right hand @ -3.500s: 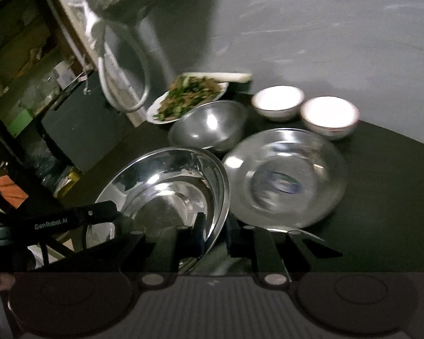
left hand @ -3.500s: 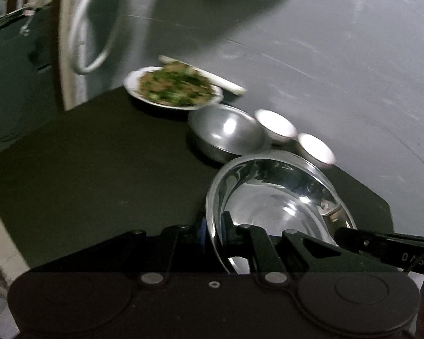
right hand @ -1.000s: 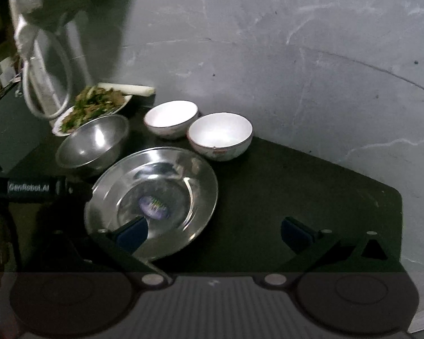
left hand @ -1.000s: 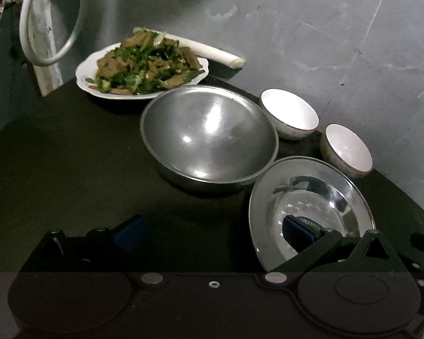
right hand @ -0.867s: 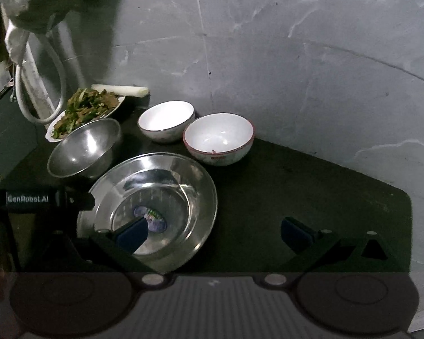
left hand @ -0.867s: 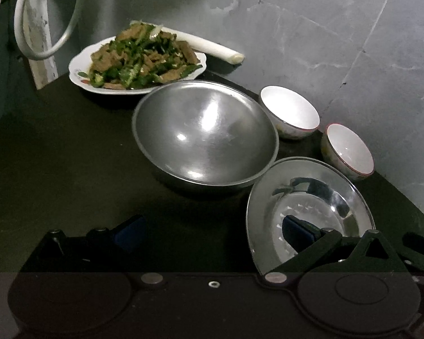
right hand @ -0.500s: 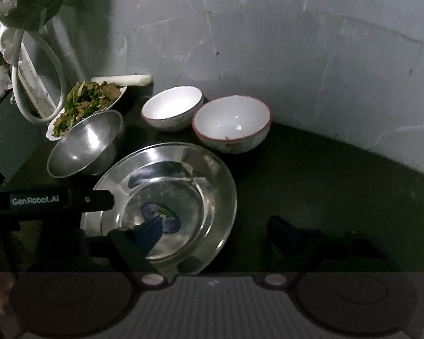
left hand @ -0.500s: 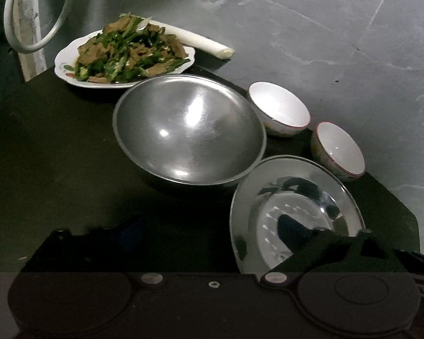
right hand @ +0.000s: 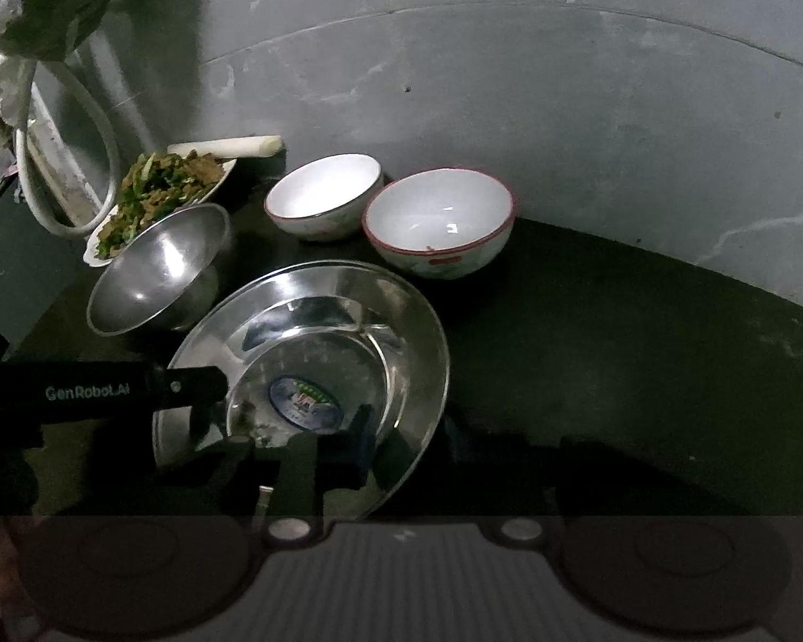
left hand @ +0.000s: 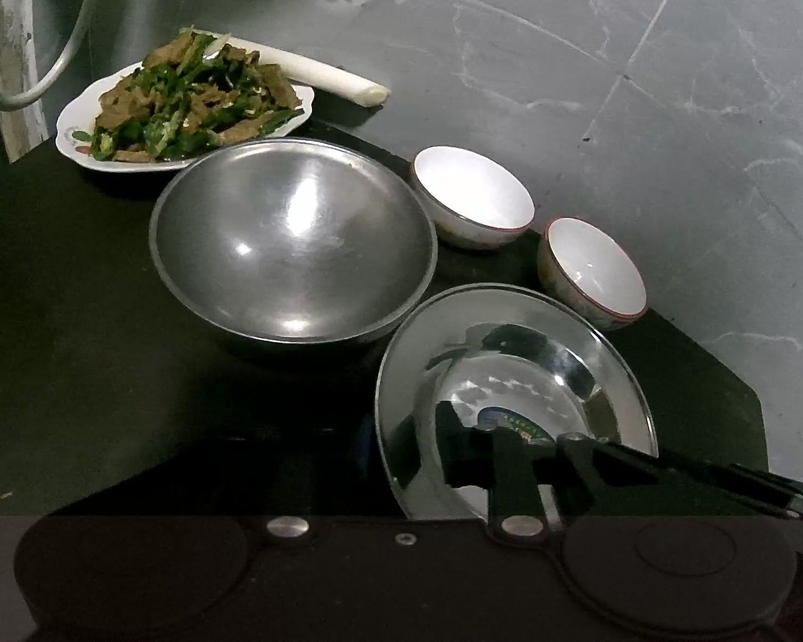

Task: Organize plates and bowls
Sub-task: 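Grip the blue-labeled steel plate rim with both tools and lift it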

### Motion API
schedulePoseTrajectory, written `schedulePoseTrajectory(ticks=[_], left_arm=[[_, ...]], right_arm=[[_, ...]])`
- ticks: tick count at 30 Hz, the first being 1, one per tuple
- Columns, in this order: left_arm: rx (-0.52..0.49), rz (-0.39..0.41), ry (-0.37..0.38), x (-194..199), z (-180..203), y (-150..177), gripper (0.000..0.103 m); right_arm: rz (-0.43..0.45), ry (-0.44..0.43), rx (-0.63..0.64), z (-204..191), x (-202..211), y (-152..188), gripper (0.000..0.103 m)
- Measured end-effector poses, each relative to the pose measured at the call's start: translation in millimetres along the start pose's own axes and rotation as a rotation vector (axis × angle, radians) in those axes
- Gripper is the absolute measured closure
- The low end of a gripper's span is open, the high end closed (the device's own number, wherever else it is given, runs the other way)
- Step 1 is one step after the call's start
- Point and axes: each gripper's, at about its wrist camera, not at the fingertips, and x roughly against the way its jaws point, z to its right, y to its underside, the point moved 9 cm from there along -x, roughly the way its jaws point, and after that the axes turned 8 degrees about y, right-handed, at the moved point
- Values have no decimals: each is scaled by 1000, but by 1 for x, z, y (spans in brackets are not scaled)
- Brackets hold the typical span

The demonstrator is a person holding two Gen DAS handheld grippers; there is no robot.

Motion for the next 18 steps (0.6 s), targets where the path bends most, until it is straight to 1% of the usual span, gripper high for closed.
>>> schedulePoseTrajectory(ticks=[4,10,15,18], left_arm=[[5,-6,7,1,5,0,82],[-5,-9,9,4,16,1,84],[-21,22,11,9,29,-1,84],[-39,56,17,13,40,-5,84]], right_arm=[[-4,8,-29,8,0,-1,77],[-37,-17,-114,23,4,1,79],[-19,-18,-128,32,9,-4,80],[0,-14,-134,38,13,-7,80]])
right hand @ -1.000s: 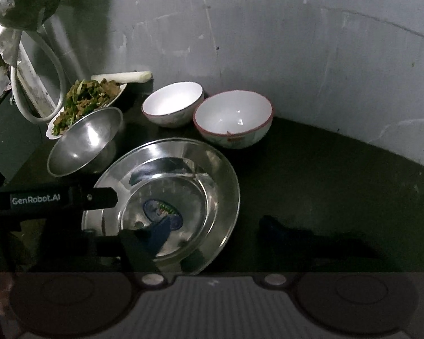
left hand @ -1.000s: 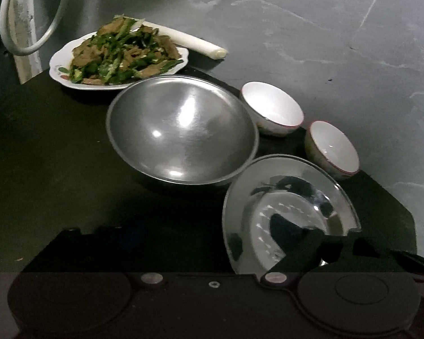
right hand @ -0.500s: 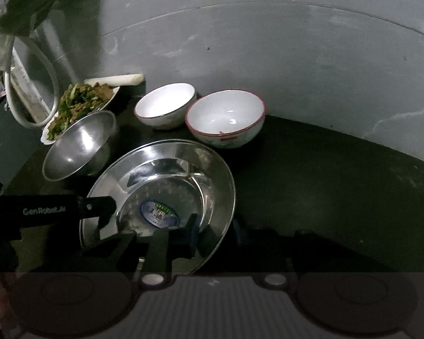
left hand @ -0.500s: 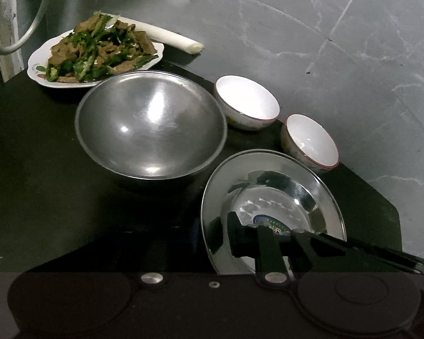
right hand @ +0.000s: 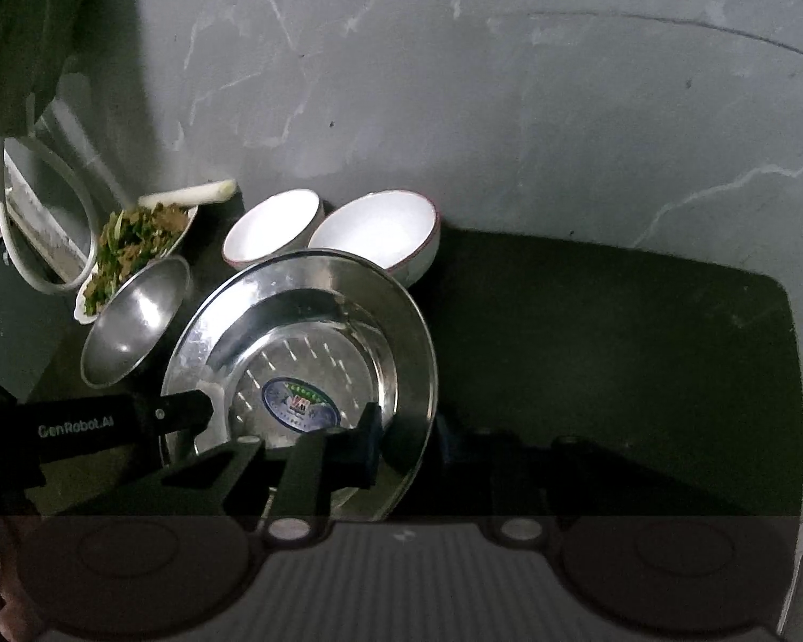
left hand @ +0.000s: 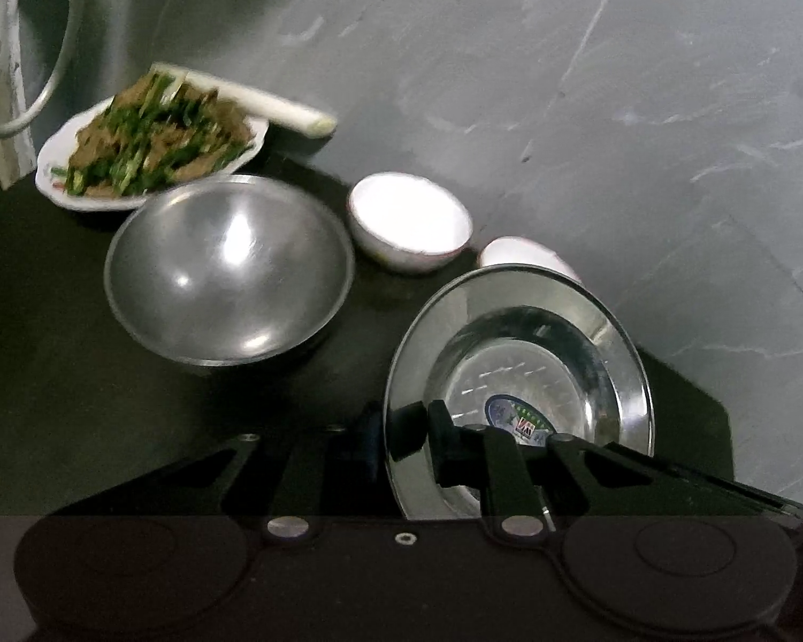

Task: Organize plates and bowls
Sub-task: 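Grip the blue-labeled steel plate rim with both tools and lift it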

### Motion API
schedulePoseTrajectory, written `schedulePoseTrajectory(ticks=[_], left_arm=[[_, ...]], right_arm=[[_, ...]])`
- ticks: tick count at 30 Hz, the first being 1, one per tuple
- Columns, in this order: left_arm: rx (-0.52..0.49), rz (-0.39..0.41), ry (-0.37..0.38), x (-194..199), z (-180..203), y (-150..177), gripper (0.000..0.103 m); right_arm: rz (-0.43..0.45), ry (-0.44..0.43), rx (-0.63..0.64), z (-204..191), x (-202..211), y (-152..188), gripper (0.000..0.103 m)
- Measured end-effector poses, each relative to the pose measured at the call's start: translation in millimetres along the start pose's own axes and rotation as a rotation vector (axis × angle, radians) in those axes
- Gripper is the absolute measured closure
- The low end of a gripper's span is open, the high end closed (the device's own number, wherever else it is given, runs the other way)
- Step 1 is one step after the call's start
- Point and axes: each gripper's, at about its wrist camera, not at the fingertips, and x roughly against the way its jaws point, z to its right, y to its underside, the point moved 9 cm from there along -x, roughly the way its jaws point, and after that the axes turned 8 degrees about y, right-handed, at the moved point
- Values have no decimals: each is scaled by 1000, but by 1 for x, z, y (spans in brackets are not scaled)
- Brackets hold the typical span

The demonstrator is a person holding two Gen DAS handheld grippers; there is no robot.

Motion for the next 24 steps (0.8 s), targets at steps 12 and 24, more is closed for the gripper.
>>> schedulePoseTrajectory(ticks=[12,24], left_arm=[[-57,38,16,25,36,12,84],[-33,14,-39,70,33,55,84]], right_arm=[[85,-11,-13,24,36,-8,80],[58,-76,52,17,79,29,79]])
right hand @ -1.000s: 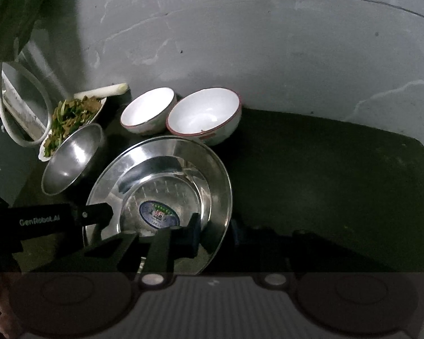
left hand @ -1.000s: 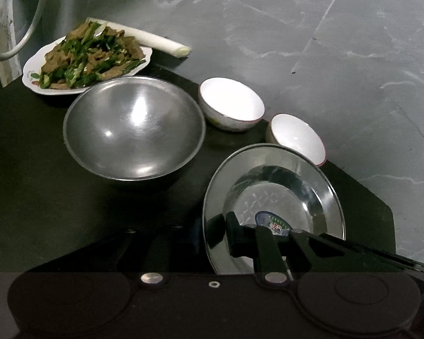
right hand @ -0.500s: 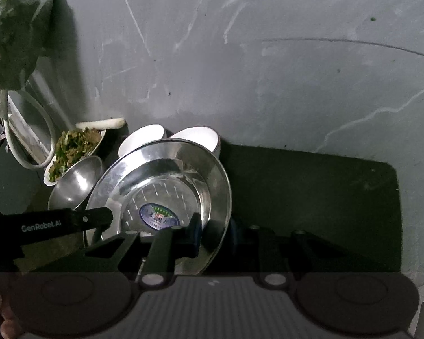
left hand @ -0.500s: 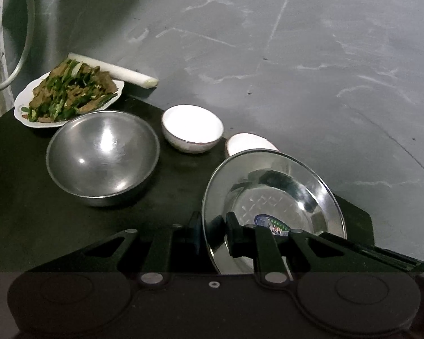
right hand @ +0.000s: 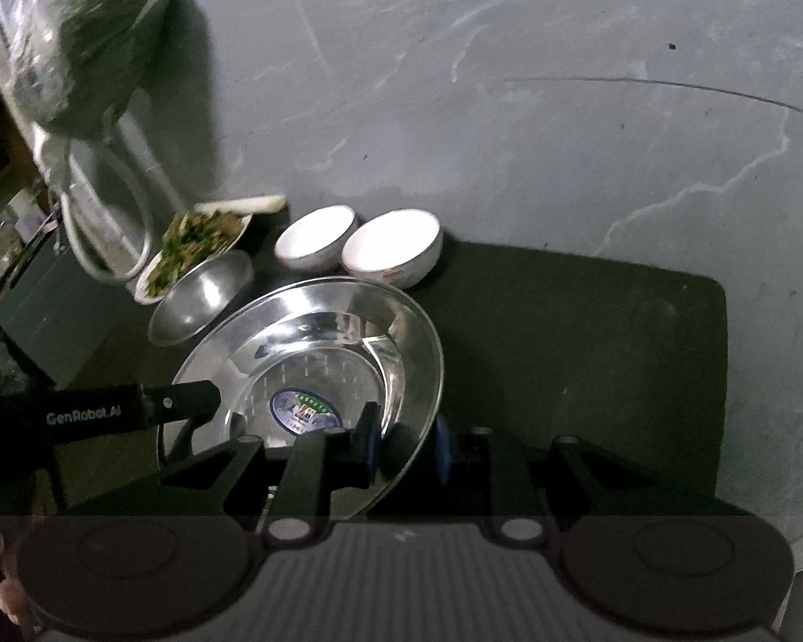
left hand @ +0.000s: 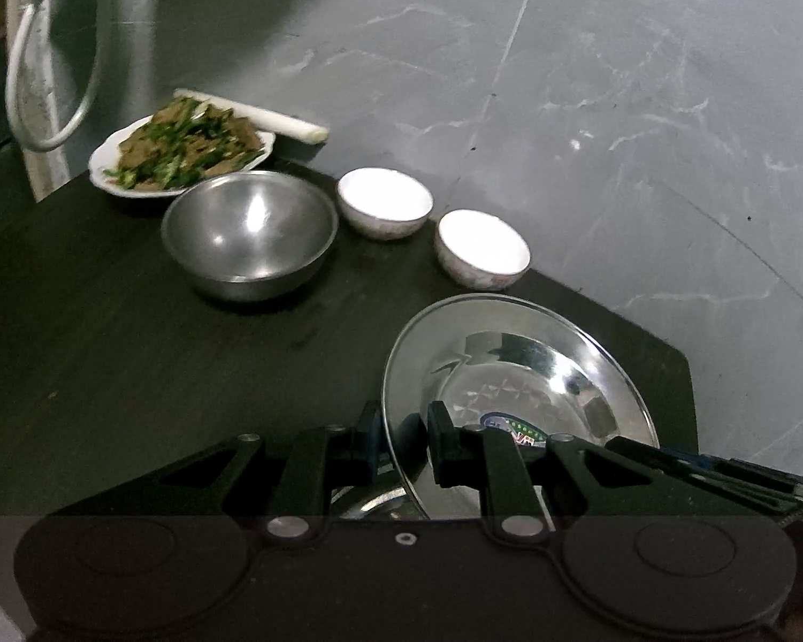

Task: Organize plates and bowls
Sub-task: 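Grip the blue-labeled steel plate rim with both tools and lift it, then lower the labeled plate onto the large steel basin with both tools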

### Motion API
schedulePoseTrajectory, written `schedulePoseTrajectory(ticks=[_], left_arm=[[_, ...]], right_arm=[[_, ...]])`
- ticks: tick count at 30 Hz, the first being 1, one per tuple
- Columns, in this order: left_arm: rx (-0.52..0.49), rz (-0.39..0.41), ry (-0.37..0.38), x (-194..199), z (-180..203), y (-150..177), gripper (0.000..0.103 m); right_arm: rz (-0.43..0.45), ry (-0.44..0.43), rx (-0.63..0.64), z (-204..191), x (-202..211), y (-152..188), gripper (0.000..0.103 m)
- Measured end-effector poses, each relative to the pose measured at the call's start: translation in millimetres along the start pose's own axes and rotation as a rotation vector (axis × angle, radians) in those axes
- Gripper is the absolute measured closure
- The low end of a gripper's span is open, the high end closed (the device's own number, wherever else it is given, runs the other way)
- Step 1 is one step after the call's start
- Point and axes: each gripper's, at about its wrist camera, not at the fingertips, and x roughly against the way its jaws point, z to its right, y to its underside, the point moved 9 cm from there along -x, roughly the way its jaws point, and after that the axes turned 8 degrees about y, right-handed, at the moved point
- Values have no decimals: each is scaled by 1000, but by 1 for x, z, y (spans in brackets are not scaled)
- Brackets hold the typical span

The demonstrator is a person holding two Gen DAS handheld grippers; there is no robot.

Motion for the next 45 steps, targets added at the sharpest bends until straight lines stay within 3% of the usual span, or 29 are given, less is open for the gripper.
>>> schedulePoseTrajectory(ticks=[12,23,35,45], left_arm=[[49,-29,-51,34,-15,40,83],[59,-66,-101,41,-29,71,81],[-28,-87,-139,36,-24,75,77],[-32,-104,-157,29,-24,77,75]], right_arm=[[-30,-46,114,-21,23,33,78],[-73,-74,221,-40,30,64,78],[-91,-70,254,-43,31,74,77],[-90,-58,285,-44,31,75,76]])
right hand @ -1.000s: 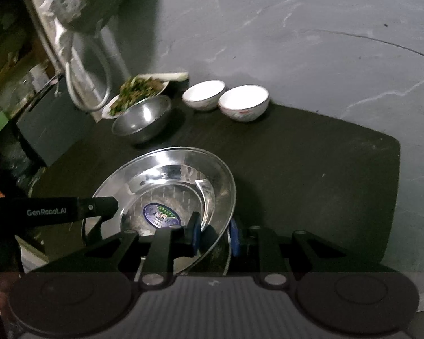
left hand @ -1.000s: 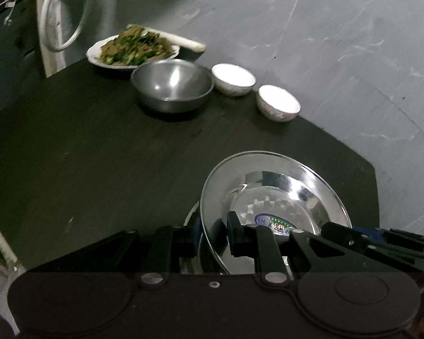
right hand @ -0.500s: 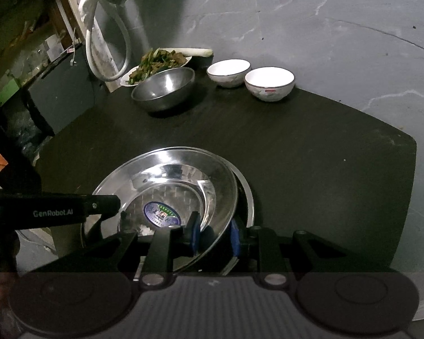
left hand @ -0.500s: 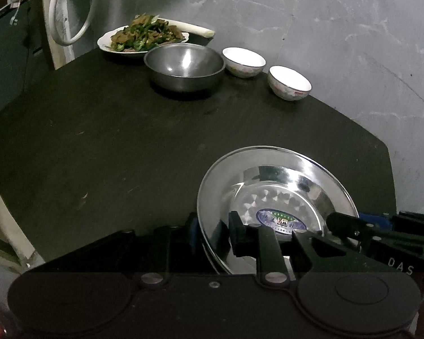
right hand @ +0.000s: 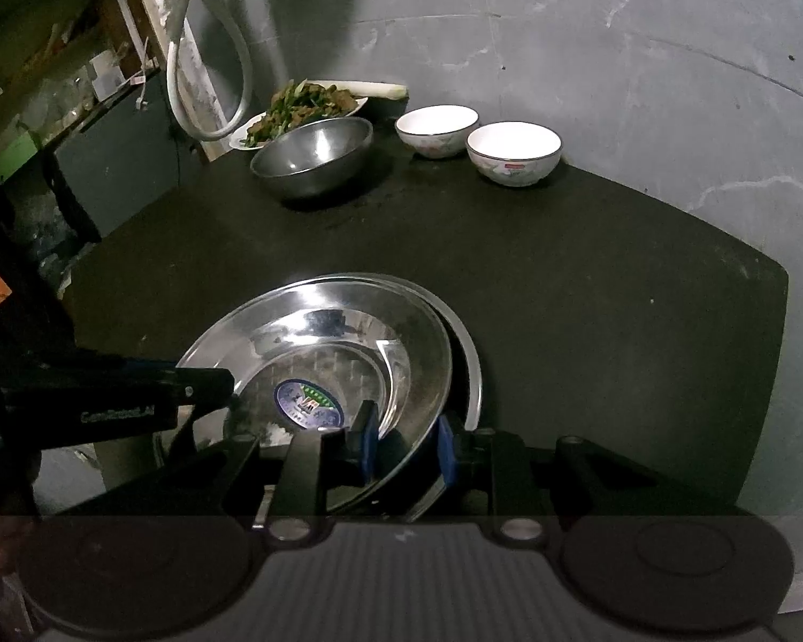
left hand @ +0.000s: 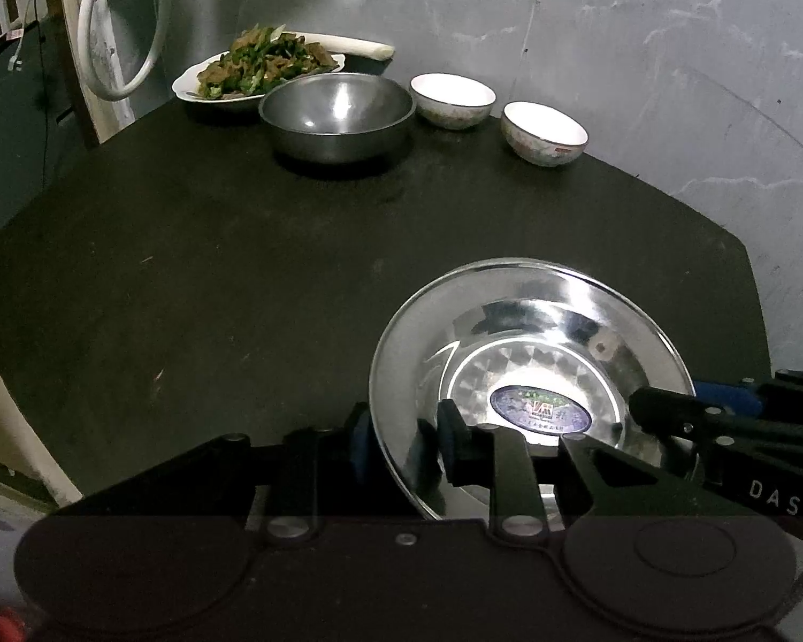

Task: Organize plates and bowls
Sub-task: 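Lower the labeled plate onto the large steel basin with both tools, then open both tools and move them toward the steel mixing bowl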

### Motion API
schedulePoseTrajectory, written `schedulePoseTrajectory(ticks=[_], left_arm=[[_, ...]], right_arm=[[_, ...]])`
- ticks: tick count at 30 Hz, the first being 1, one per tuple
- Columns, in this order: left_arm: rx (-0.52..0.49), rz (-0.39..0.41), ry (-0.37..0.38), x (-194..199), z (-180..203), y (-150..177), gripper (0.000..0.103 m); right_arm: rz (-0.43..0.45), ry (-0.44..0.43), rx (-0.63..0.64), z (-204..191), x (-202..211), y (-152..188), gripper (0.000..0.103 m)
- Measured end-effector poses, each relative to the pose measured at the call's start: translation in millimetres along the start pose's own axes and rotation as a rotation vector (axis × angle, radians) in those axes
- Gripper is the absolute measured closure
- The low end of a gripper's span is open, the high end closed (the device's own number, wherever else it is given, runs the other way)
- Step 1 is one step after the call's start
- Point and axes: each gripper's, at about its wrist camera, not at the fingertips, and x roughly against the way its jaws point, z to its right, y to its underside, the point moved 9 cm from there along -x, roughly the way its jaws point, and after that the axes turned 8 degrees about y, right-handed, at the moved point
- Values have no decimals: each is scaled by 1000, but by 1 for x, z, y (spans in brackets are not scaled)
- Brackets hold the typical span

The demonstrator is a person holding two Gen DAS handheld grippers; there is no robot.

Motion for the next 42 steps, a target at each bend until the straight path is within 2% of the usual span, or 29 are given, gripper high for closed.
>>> schedulePoseTrajectory(ticks=[7,11,17,20,22,24,28,30,33,37,42], left_arm=[[13,-5,4,-3,-2,1,74],[15,-10,10,-5,-3,2,73],[14,-11,15,-6,-3,1,72],[13,-7,22,-6,-3,0,65],[11,0,18,-5,-4,-1,48],[12,15,10,-3,-5,-3,40],[15,24,-7,-2,-9,-6,34],[21,27,-11,-1,-11,-7,32],[26,31,-8,0,-13,-9,31],[28,37,-10,1,-14,-10,23],[41,47,-13,2,-20,-13,17]], right_arm=[[-4,5,28,-4,-2,0,74],[-4,0,41,-7,-1,0,68],[0,11,54,-8,-1,1,68],[1,13,58,-8,-1,1,67],[1,15,62,-9,0,1,65],[1,12,66,-10,0,1,60],[1,9,79,-14,3,1,52],[8,20,87,-14,5,0,41],[31,43,96,-13,9,-4,38],[29,53,94,-13,9,-5,33],[37,74,89,-11,10,-6,19]])
